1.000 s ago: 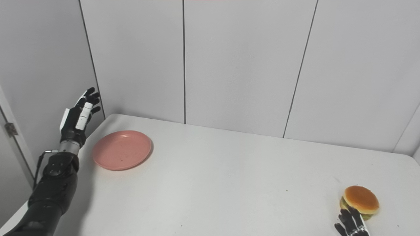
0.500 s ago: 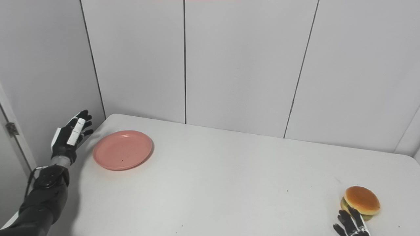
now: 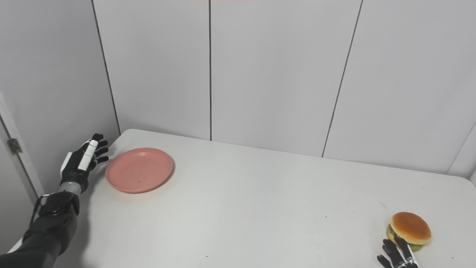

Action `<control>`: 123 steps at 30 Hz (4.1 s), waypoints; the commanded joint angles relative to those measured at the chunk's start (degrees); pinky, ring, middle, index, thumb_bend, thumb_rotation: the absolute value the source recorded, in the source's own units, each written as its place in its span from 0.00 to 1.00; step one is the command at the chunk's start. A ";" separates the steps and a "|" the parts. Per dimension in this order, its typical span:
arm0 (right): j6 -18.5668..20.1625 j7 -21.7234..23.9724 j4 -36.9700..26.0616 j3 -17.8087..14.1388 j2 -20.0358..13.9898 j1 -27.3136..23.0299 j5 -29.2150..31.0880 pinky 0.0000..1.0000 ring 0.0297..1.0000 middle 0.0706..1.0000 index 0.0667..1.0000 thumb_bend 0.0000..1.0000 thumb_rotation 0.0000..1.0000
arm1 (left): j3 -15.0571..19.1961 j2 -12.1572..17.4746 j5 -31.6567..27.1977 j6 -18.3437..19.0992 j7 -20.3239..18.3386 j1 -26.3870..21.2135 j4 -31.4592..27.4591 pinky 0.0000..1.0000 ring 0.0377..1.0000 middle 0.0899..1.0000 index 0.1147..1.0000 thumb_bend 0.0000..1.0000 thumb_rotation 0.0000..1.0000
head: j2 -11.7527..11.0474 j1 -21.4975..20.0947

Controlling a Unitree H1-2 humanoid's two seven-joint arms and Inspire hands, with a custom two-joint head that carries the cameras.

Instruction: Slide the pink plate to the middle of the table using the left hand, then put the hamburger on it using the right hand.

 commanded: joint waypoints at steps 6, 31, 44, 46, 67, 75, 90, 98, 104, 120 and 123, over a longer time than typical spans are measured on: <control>5.99 -1.24 8.10 1.36 -0.27 -1.58 -3.06 0.90 0.95 0.90 0.94 0.99 0.84 | -1.73 0.59 0.37 -2.19 -0.89 -4.12 -1.39 0.85 0.87 0.85 0.83 0.92 0.83 | 0.10 -0.29; 5.08 -1.04 8.80 1.71 -0.07 -1.84 -3.68 0.88 0.92 0.87 0.94 1.00 0.83 | -4.37 -0.41 -0.09 -2.19 -1.90 -5.89 2.30 0.86 0.90 0.86 0.84 0.95 0.82 | 0.72 -1.11; 5.06 -1.31 8.46 2.00 0.41 -1.72 -3.99 0.87 0.92 0.87 0.92 1.00 0.83 | -6.12 -3.13 0.88 -2.18 -3.67 -5.52 0.53 0.80 0.89 0.87 0.85 0.92 0.85 | 1.11 -2.02; 4.98 -1.52 8.29 2.08 0.52 -1.65 -4.31 0.86 0.92 0.87 0.92 1.00 0.84 | -6.52 -3.51 0.92 -2.16 -4.49 -5.36 0.25 0.81 0.90 0.88 0.86 0.94 0.85 | 1.19 -2.19; 5.28 -2.15 8.29 2.35 1.01 -1.87 -5.12 0.83 0.90 0.85 0.91 1.00 0.83 | -8.26 -8.97 0.64 -2.19 -5.29 -4.14 -1.42 0.84 0.89 0.87 0.87 0.91 0.84 | 1.93 -3.34; 4.91 -1.90 8.11 2.58 1.10 -1.74 -5.32 0.83 0.90 0.85 0.91 1.00 0.84 | -9.02 -9.72 0.49 -2.19 -6.48 -3.23 -2.94 0.83 0.89 0.88 0.87 0.91 0.83 | 2.43 -4.44; 6.09 -3.44 3.98 3.77 1.90 -0.42 -7.29 0.82 0.90 0.85 0.90 1.00 0.83 | -8.65 -12.42 -0.76 -2.15 -9.04 -2.48 -6.13 0.81 0.87 0.85 0.85 0.96 0.79 | 5.12 -9.77; 9.99 -5.85 -3.50 5.42 2.28 1.68 -8.53 0.86 0.92 0.88 0.93 0.93 0.83 | -9.35 -14.58 -0.64 -1.26 -7.99 -0.70 -11.24 0.84 0.88 0.86 0.85 0.92 0.85 | 7.75 -14.03; 14.03 -8.32 -9.09 6.80 3.32 2.90 -10.14 0.88 0.92 0.88 0.93 0.87 0.81 | -10.28 -15.37 0.34 1.25 -6.70 0.62 -15.37 0.83 0.89 0.86 0.86 0.95 0.88 | 10.09 -18.63; 17.31 -9.76 -12.27 8.17 5.27 2.71 -12.82 0.88 0.91 0.88 0.93 0.82 0.79 | -12.68 -18.67 0.94 5.20 -4.18 2.43 -20.43 0.91 0.92 0.88 0.86 0.95 0.91 | 11.77 -23.38; 17.46 -9.79 -12.59 8.38 5.46 2.68 -13.29 0.88 0.91 0.87 0.94 0.80 0.79 | -12.77 -19.74 0.91 6.05 -3.52 2.93 -21.23 0.90 0.91 0.86 0.85 0.97 0.90 | 12.05 -24.07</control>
